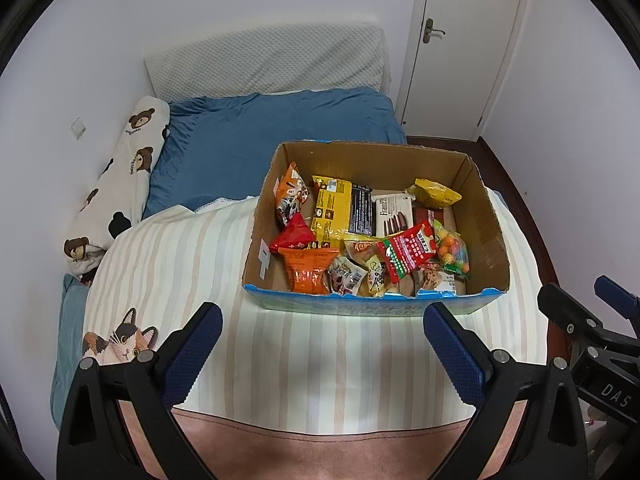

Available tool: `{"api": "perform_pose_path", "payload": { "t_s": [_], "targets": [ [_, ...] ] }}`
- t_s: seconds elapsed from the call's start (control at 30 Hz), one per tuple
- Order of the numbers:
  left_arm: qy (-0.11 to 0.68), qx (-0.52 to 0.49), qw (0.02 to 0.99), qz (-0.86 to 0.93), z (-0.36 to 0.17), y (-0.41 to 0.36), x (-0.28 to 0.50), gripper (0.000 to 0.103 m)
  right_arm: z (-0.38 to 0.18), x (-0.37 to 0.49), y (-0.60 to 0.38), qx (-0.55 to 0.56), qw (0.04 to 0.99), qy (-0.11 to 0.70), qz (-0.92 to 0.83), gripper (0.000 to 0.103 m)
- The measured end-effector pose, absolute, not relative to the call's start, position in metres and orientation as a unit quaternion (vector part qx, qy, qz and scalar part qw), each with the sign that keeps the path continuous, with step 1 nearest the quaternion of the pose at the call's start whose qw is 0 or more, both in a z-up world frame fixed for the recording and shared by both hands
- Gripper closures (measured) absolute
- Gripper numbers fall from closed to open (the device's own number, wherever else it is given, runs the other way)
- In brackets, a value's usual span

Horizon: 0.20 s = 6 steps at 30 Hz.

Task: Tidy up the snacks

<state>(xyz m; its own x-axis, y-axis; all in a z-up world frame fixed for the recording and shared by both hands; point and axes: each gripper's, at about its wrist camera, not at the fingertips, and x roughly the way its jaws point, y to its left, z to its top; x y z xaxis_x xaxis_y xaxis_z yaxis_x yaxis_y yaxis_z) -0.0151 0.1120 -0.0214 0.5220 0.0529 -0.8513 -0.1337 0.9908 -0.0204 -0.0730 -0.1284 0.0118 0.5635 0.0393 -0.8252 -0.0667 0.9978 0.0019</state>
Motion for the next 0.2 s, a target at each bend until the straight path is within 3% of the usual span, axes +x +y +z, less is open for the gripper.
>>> {"api": "perform_pose_path", "payload": {
  "t_s": [0.2],
  "targets": [
    [0.485, -0.042, 0.872, 0.051, -0.0211, 0.1101, -0.0157, 0.000, 0.0099, -0.0740, -0.1305, -0.014, 0.883, 0.468, 0.028, 0.000]
  ]
}}
